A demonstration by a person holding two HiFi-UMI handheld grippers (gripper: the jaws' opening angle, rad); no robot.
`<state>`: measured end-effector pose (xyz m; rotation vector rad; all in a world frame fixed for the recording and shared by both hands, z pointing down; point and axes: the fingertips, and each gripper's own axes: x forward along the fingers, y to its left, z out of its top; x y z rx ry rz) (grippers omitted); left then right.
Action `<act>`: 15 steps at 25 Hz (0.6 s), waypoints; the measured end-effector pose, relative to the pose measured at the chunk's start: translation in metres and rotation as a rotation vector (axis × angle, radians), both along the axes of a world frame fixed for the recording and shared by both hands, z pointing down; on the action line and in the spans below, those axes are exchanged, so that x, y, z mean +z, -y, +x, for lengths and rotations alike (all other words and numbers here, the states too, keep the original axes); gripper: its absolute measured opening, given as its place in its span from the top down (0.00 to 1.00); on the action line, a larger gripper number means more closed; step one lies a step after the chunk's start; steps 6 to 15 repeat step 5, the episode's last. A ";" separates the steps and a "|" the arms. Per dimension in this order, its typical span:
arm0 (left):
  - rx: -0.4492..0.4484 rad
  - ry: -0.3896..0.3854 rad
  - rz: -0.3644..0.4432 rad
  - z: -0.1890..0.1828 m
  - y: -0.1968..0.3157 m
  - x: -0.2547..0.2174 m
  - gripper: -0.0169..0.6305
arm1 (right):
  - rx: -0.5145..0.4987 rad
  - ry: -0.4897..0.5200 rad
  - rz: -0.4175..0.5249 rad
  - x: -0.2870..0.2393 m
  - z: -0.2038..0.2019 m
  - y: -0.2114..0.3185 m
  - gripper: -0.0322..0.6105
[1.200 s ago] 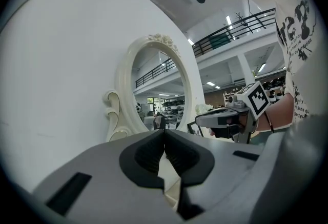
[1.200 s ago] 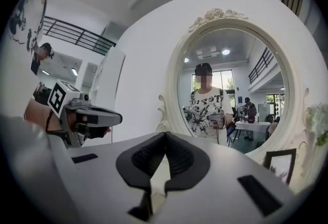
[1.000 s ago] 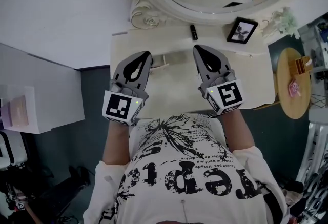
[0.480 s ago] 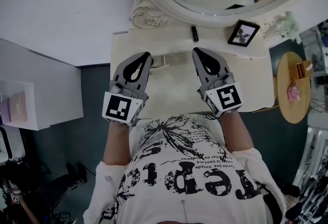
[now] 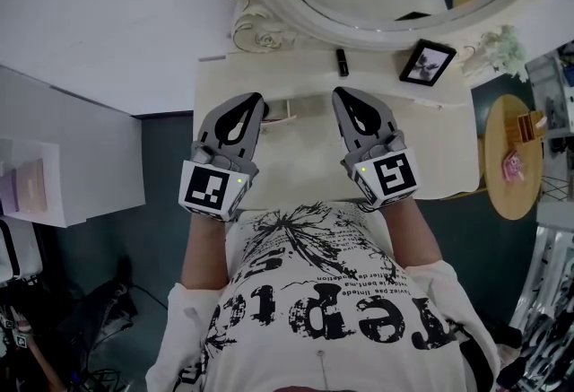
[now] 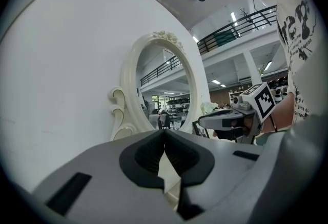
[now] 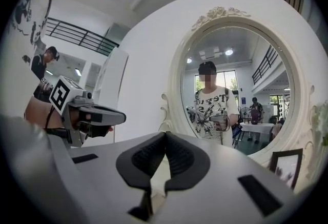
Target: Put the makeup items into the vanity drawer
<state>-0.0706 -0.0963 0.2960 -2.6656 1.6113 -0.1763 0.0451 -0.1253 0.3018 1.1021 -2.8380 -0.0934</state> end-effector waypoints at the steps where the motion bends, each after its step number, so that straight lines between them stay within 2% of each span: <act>1: 0.000 0.000 -0.001 0.000 0.000 0.000 0.95 | 0.001 -0.007 0.001 0.001 -0.001 0.000 0.93; 15: 0.000 0.011 -0.001 -0.002 0.002 0.002 0.95 | 0.001 -0.020 0.004 0.003 -0.003 0.000 0.93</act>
